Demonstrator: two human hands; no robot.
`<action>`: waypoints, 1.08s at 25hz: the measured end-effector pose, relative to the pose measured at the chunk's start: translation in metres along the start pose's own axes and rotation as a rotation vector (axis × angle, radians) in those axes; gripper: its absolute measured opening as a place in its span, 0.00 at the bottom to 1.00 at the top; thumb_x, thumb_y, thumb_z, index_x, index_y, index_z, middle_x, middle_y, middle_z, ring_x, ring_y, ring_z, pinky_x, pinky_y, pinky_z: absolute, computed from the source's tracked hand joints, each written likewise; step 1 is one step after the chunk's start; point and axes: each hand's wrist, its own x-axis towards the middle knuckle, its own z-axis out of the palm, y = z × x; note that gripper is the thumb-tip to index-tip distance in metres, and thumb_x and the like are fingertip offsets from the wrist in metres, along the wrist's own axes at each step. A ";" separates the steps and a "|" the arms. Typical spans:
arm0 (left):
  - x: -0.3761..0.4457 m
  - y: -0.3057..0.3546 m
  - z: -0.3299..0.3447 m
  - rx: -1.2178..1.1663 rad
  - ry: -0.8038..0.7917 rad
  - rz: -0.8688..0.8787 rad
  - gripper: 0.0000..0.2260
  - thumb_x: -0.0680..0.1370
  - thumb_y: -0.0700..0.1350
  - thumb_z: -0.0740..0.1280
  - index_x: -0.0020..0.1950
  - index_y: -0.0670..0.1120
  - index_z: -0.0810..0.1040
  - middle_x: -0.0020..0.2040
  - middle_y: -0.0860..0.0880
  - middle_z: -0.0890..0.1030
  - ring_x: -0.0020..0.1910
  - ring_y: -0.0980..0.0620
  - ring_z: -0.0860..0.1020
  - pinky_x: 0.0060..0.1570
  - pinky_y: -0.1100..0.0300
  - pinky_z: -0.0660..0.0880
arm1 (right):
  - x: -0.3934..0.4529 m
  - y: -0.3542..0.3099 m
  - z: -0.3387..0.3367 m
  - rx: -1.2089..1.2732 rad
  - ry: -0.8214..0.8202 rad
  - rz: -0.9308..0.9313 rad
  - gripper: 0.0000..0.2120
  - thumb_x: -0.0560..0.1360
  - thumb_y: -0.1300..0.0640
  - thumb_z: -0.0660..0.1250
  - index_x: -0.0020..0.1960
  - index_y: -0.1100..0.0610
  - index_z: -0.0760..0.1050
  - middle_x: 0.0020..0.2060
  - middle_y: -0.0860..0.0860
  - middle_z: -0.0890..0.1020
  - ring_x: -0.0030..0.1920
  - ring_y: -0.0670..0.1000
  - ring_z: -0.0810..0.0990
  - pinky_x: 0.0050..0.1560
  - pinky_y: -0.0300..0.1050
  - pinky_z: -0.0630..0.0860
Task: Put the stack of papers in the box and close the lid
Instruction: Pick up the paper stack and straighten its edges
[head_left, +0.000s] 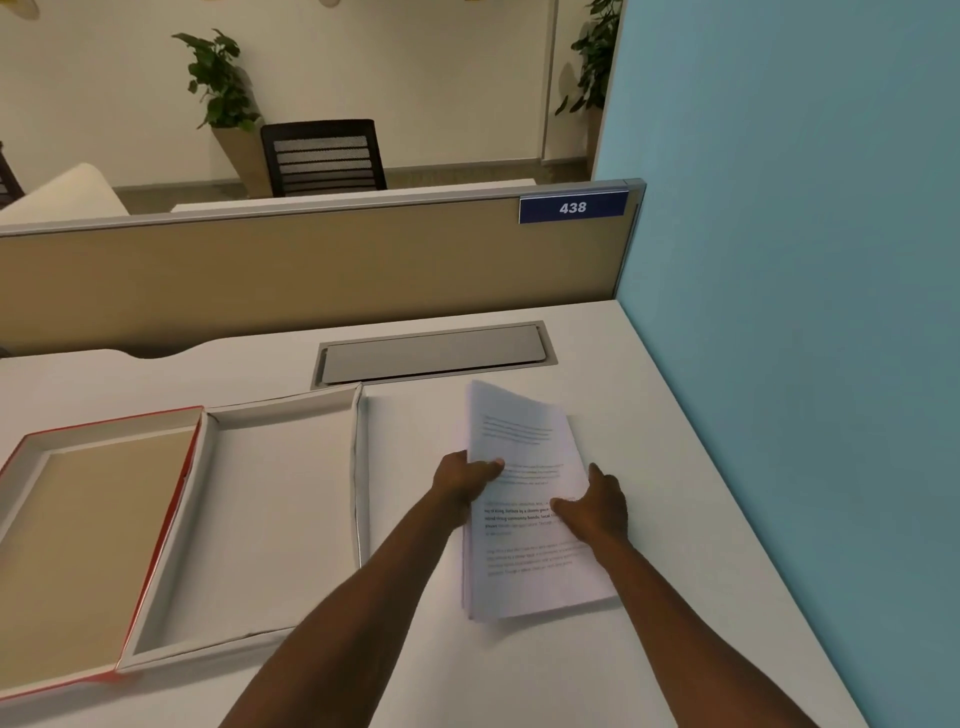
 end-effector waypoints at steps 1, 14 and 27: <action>-0.004 0.000 0.001 0.009 -0.028 0.040 0.14 0.77 0.41 0.72 0.61 0.38 0.79 0.55 0.39 0.85 0.47 0.40 0.86 0.41 0.49 0.85 | 0.006 0.002 -0.005 0.106 0.010 0.021 0.43 0.68 0.42 0.76 0.76 0.59 0.65 0.68 0.60 0.74 0.67 0.61 0.75 0.64 0.56 0.76; 0.013 -0.023 -0.012 0.020 0.042 0.029 0.21 0.72 0.52 0.75 0.61 0.47 0.79 0.55 0.43 0.85 0.52 0.39 0.85 0.52 0.42 0.84 | 0.023 0.007 -0.011 0.755 -0.153 -0.007 0.14 0.74 0.55 0.74 0.57 0.59 0.81 0.48 0.58 0.87 0.45 0.59 0.87 0.45 0.55 0.85; 0.044 -0.013 -0.005 0.106 0.090 -0.089 0.27 0.62 0.55 0.77 0.58 0.47 0.78 0.56 0.44 0.84 0.52 0.40 0.85 0.57 0.40 0.82 | 0.022 0.018 0.001 0.722 -0.043 -0.017 0.13 0.74 0.52 0.74 0.57 0.56 0.80 0.47 0.56 0.87 0.44 0.58 0.87 0.45 0.59 0.85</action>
